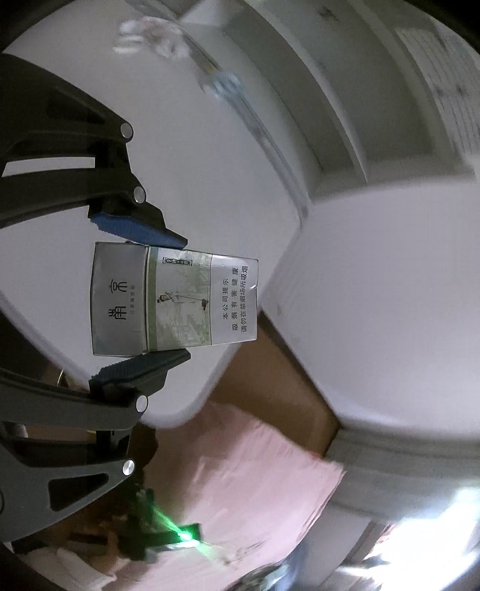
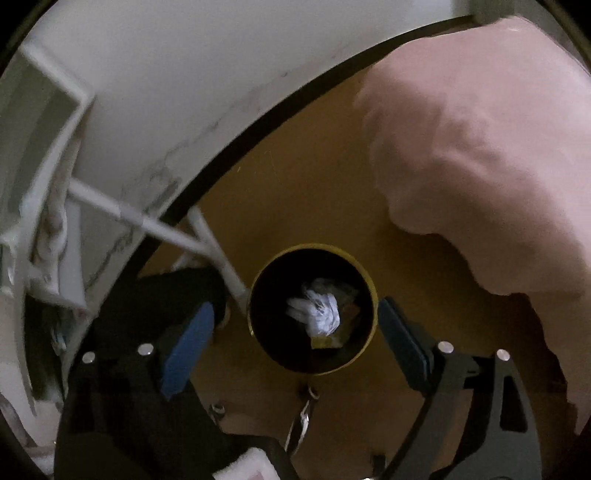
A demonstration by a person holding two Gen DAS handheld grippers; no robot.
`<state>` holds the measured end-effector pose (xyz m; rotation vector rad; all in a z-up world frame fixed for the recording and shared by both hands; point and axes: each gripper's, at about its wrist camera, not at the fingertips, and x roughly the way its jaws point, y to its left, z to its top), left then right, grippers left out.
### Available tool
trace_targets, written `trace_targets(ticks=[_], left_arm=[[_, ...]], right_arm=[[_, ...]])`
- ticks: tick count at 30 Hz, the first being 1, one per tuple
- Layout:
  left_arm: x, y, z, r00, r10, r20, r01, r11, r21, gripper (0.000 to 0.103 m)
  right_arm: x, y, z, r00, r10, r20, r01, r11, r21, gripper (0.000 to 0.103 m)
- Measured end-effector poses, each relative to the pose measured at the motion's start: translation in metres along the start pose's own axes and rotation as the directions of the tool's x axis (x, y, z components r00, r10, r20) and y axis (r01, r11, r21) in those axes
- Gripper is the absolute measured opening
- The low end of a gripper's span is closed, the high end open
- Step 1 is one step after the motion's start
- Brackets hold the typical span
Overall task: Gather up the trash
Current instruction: 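Carry the box and wrapper over the floor bin and open both tools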
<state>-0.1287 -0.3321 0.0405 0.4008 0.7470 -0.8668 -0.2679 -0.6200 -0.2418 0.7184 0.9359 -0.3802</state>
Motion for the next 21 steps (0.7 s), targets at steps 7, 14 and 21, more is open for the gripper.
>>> trace_targets(ticks=[7, 14, 21], left_arm=[[0.021, -0.110, 0.011, 0.982, -0.184, -0.029, 0.186, 0.970, 0.158, 0.054], [0.091, -0.230, -0.029, 0.912, -0.350, -0.215, 0.396, 0.890, 0.227, 0.054], [0.204, -0.260, -0.094, 0.865, -0.239, -0.442, 0.368, 0.899, 0.235, 0.054]], right_arm=[[-0.112, -0.066, -0.035, 0.938, -0.224, 0.264, 0.177, 0.966, 0.188, 0.091], [-0.149, -0.113, -0.062, 0.870, -0.356, 0.341, 0.241, 0.910, 0.336, 0.093], [-0.155, -0.132, -0.061, 0.864, -0.329, 0.381, 0.191, 0.914, 0.357, 0.093]])
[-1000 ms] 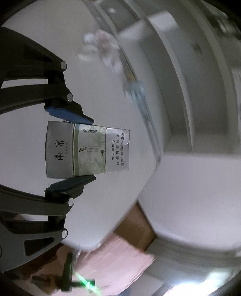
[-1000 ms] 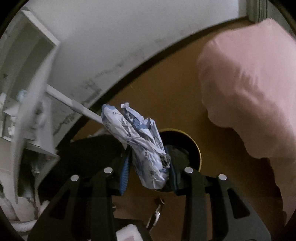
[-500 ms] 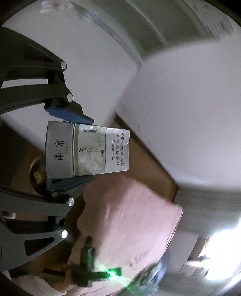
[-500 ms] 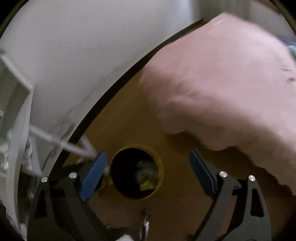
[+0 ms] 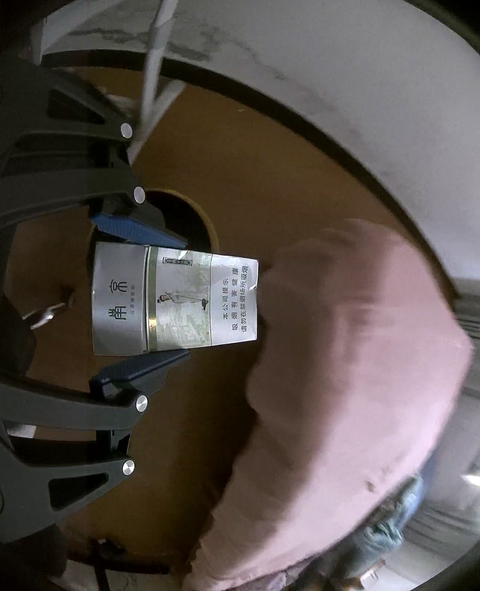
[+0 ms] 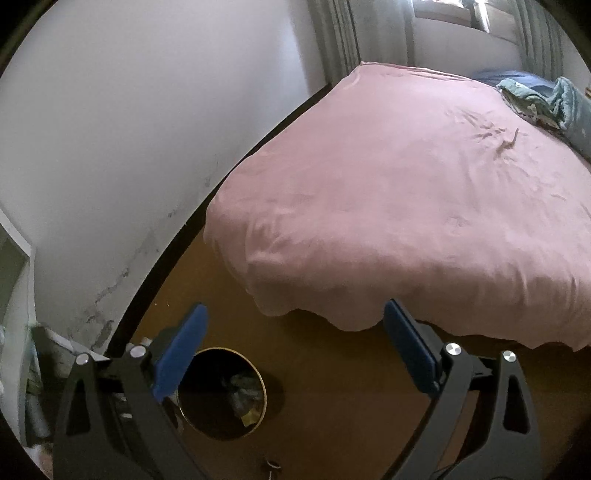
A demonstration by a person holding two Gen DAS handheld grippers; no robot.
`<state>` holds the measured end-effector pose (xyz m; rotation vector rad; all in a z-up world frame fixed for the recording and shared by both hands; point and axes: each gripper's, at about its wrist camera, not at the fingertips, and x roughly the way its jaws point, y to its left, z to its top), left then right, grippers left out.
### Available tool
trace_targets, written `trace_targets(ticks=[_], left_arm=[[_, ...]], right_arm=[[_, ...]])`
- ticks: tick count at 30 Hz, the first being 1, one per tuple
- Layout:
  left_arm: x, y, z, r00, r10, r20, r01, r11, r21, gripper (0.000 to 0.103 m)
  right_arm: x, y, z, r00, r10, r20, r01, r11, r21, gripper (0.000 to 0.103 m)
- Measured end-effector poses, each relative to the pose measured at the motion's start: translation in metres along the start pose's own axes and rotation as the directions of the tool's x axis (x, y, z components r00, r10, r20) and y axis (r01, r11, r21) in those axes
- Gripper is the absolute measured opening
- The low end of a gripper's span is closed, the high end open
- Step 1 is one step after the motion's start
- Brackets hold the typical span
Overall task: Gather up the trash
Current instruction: 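Carry the box and wrapper over the floor bin and open both tools, then grasp the small white cap with the left tool while the right tool grasps the white plastic ring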
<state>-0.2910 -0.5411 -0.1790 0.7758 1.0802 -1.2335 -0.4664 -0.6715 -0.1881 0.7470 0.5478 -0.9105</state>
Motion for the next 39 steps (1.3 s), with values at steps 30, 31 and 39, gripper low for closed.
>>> trace_targets(ticks=[30, 31, 39], left_arm=[[-0.274, 0.127, -0.057, 0.789, 0.309, 0.532, -0.195, 0.945, -0.261, 0.096], [-0.285, 0.151, -0.072, 0.773, 0.380, 0.508, -0.226, 0.913, -0.338, 0.096], [-0.346, 0.333, -0.266, 0.628, 0.777, 0.037, -0.458, 0.408, -0.789, 0.096]], right_arm=[[-0.038, 0.135, 0.008, 0.986, 0.081, 0.145, -0.057, 0.986, -0.160, 0.096], [-0.035, 0.161, 0.005, 0.984, 0.106, 0.146, -0.073, 0.974, -0.215, 0.096], [-0.025, 0.420, -0.060, 0.892, 0.444, -0.086, -0.397, 0.678, -0.619, 0.096]])
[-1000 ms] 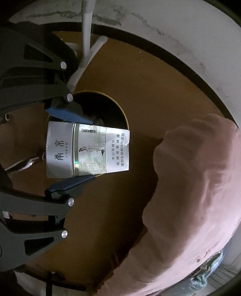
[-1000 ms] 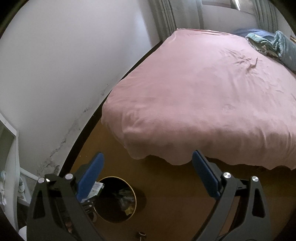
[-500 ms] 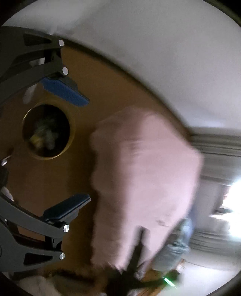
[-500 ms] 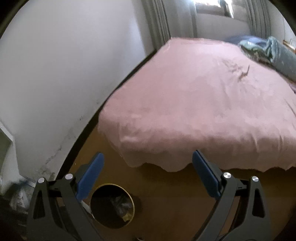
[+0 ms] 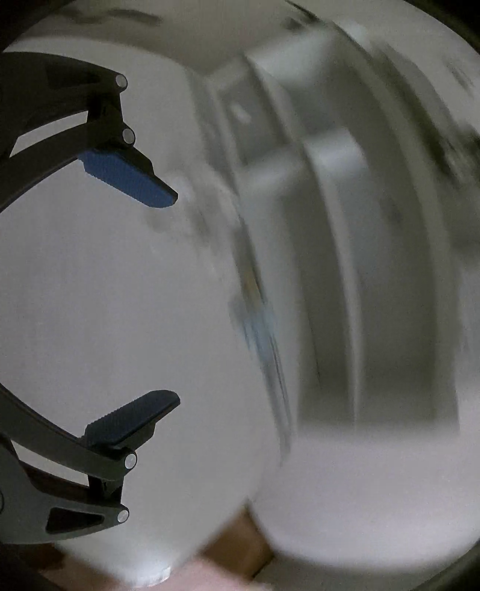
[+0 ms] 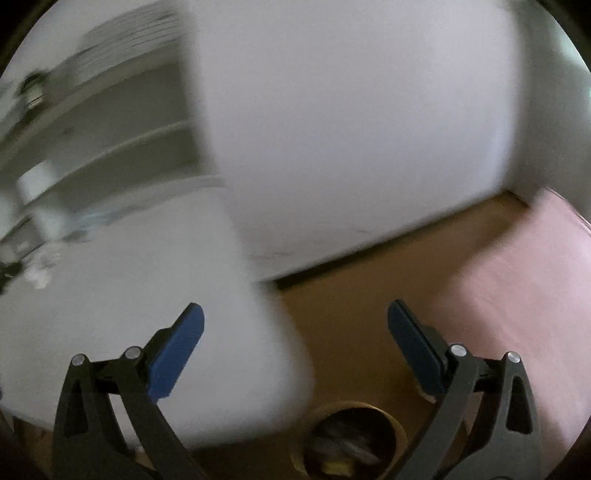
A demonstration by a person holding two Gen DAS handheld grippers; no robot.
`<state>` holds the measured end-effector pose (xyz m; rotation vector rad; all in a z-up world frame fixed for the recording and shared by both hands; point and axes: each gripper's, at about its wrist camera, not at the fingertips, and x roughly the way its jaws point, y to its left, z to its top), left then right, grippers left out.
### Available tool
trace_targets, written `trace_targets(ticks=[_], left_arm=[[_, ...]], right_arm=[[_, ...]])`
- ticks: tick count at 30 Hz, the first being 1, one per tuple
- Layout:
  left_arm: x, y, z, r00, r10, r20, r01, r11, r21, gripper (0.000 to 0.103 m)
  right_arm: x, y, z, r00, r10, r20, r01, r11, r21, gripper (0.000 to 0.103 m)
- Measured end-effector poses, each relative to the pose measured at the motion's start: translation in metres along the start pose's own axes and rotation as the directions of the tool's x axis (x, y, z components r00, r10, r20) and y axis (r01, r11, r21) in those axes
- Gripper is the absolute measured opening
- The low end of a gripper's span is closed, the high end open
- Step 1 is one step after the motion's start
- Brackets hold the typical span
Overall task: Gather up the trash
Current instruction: 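Grasp the small white cap with the left tool while the right tool grasps the white plastic ring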
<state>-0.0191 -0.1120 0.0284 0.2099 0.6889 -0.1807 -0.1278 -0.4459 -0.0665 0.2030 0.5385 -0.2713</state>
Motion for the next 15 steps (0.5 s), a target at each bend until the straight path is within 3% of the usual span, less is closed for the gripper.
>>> trace_targets(ticks=[4, 8, 10, 13, 15], left_arm=[[0.027, 0.083, -0.008, 0.994, 0.069, -0.082, -0.079, 0.988, -0.132, 0.096], [0.057, 0.112, -0.002, 0.993, 0.030, -0.112, -0.047, 0.986, -0.158, 0.096], [0.070, 0.114, 0.004, 0.993, -0.006, -0.120, -0.011, 0.990, -0.141, 0.094], [0.092, 0.116, 0.017, 0.987, -0.056, -0.152, 0.038, 0.992, -0.120, 0.071], [0.113, 0.119, 0.017, 0.977, -0.100, -0.187, 0.075, 0.988, -0.134, 0.062]], right_arm=[[0.029, 0.100, 0.030, 0.978, 0.206, -0.036, -0.209, 0.968, -0.140, 0.096], [0.057, 0.203, 0.032, 0.920, 0.357, -0.161, -0.390, 0.875, -0.286, 0.094], [0.066, 0.244, 0.021, 0.895, 0.388, -0.219, -0.442, 0.834, -0.329, 0.092], [0.078, 0.285, 0.004, 0.872, 0.401, -0.282, -0.483, 0.800, -0.355, 0.090], [0.086, 0.305, 0.001, 0.863, 0.400, -0.309, -0.496, 0.789, -0.362, 0.089]])
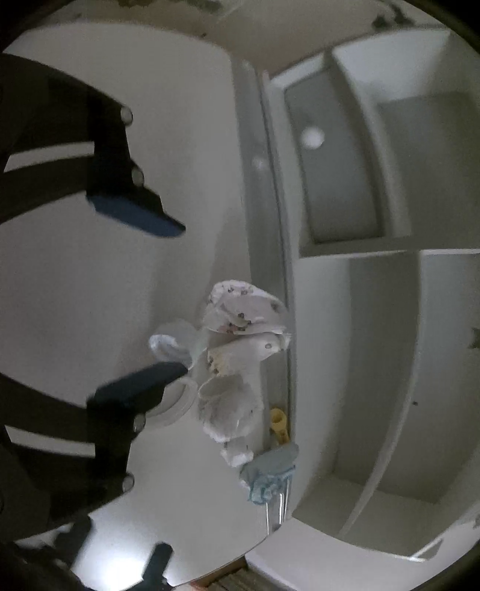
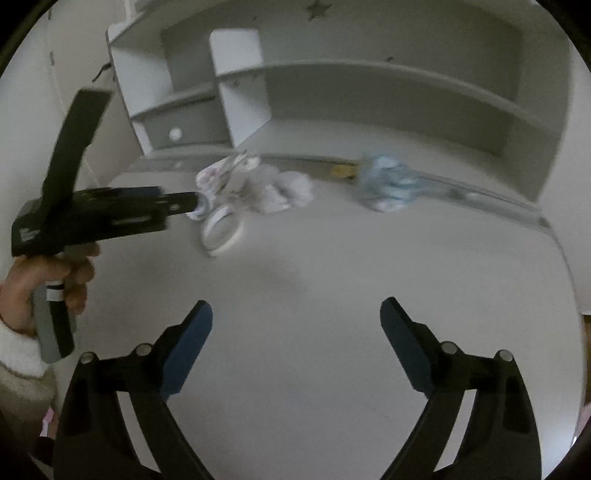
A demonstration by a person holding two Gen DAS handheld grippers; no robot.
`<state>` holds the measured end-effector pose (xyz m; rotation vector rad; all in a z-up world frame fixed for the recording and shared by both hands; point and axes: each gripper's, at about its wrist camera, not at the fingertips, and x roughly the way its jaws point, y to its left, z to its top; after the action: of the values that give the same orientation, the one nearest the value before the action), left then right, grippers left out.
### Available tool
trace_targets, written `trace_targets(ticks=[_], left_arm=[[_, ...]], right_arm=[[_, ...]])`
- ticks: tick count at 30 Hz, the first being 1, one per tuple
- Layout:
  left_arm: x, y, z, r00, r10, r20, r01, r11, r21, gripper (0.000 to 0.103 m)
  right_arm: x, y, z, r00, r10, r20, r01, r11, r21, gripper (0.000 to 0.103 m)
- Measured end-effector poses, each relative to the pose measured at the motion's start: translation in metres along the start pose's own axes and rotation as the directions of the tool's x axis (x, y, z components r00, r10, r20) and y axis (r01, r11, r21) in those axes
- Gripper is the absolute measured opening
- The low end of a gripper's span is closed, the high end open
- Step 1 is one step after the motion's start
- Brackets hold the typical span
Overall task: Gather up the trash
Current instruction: 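Grasp the small white cap with the left tool while the right tool grasps the white plastic ring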
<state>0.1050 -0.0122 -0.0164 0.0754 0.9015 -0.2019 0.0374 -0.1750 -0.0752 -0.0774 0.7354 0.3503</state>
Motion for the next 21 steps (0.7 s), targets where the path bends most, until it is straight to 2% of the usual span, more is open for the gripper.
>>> trace_targets(ticks=[3, 4, 5, 6, 7, 9, 13, 16, 17, 18, 19, 21], left_arm=[[0.013, 0.002, 0.004, 0.998, -0.062, -0.014, 0.062, 0.998, 0.015, 0.040], [0.012, 0.002, 0.004, 0.996, -0.093, -0.013, 0.093, 0.995, 0.021, 0.019], [0.012, 0.005, 0.005, 0.990, -0.138, -0.016, 0.138, 0.990, 0.005, 0.016], [0.012, 0.008, 0.005, 0.990, -0.142, -0.012, 0.142, 0.990, -0.003, 0.016], [0.009, 0.012, 0.004, 0.989, -0.151, -0.003, 0.151, 0.988, -0.014, 0.016], [0.001, 0.020, 0.004, 0.988, -0.155, 0.023, 0.155, 0.987, -0.028, 0.016], [-0.021, 0.034, 0.001, 0.994, -0.082, 0.069, 0.085, 0.996, -0.031, 0.016], [-0.027, 0.044, 0.000, 0.997, -0.036, 0.074, 0.039, 0.998, -0.045, 0.016], [-0.028, 0.049, -0.002, 0.997, -0.030, 0.072, 0.034, 0.998, -0.057, 0.016], [-0.029, 0.053, -0.004, 0.997, -0.028, 0.069, 0.033, 0.997, -0.067, 0.016], [-0.030, 0.057, -0.006, 0.997, -0.031, 0.068, 0.036, 0.996, -0.076, 0.016], [-0.028, 0.059, -0.009, 0.997, -0.033, 0.065, 0.039, 0.996, -0.084, 0.016]], right_arm=[[0.015, 0.014, 0.013, 1.000, 0.009, -0.011, -0.009, 1.000, -0.024, 0.089], [0.021, 0.019, 0.018, 1.000, 0.013, -0.013, -0.013, 0.999, -0.031, 0.087], [0.027, 0.024, 0.023, 1.000, 0.015, -0.017, -0.016, 0.999, -0.035, 0.082], [0.032, 0.026, 0.026, 1.000, 0.019, -0.023, -0.020, 0.999, -0.038, 0.067], [0.037, 0.030, 0.029, 0.999, 0.025, -0.031, -0.026, 0.999, -0.039, 0.062], [0.048, 0.037, 0.036, 0.998, 0.036, -0.045, -0.038, 0.999, -0.039, 0.062], [0.060, 0.048, 0.048, 0.997, 0.054, -0.051, -0.055, 0.998, -0.027, 0.064], [0.072, 0.057, 0.051, 0.997, 0.017, -0.071, -0.020, 0.999, -0.043, 0.064], [0.074, 0.060, 0.051, 0.998, -0.010, -0.057, 0.007, 0.998, -0.058, 0.060], [0.074, 0.062, 0.050, 0.998, -0.037, -0.048, 0.034, 0.997, -0.070, 0.045], [0.074, 0.062, 0.050, 0.998, -0.035, -0.044, 0.032, 0.997, -0.068, 0.038], [0.074, 0.058, 0.050, 0.998, -0.018, -0.052, 0.015, 0.998, -0.056, 0.036]])
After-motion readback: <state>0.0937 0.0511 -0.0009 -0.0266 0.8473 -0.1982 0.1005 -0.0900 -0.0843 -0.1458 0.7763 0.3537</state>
